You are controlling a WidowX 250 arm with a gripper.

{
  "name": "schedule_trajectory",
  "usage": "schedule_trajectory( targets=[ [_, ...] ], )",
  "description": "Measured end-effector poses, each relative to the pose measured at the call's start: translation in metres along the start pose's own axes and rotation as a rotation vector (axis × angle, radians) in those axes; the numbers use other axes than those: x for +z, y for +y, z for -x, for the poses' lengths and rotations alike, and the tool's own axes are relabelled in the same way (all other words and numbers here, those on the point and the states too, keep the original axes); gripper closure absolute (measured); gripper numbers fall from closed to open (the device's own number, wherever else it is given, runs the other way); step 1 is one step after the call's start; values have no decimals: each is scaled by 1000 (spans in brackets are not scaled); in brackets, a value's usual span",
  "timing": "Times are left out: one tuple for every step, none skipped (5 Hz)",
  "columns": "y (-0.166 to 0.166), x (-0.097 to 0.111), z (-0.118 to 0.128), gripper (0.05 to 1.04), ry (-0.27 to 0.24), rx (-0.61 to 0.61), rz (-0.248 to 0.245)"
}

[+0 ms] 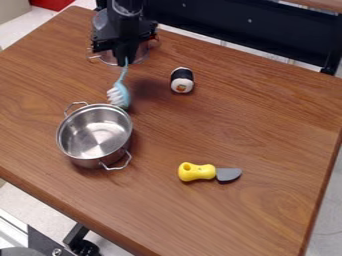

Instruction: Take the blue brush and put between the center of the silver pot and the sushi

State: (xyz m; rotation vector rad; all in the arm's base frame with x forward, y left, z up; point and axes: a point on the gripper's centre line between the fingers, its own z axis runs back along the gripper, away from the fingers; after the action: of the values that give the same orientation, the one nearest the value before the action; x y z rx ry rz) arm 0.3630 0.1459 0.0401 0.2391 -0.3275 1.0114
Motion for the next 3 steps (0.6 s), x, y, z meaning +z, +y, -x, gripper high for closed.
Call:
schedule_trajectory(
  targets=[
    [-4, -10, 7, 1000, -31, -10, -14],
    [-5, -19, 18, 845, -25, -12, -21],
    [-6, -21, 23, 589, -40, -14, -24]
  ],
)
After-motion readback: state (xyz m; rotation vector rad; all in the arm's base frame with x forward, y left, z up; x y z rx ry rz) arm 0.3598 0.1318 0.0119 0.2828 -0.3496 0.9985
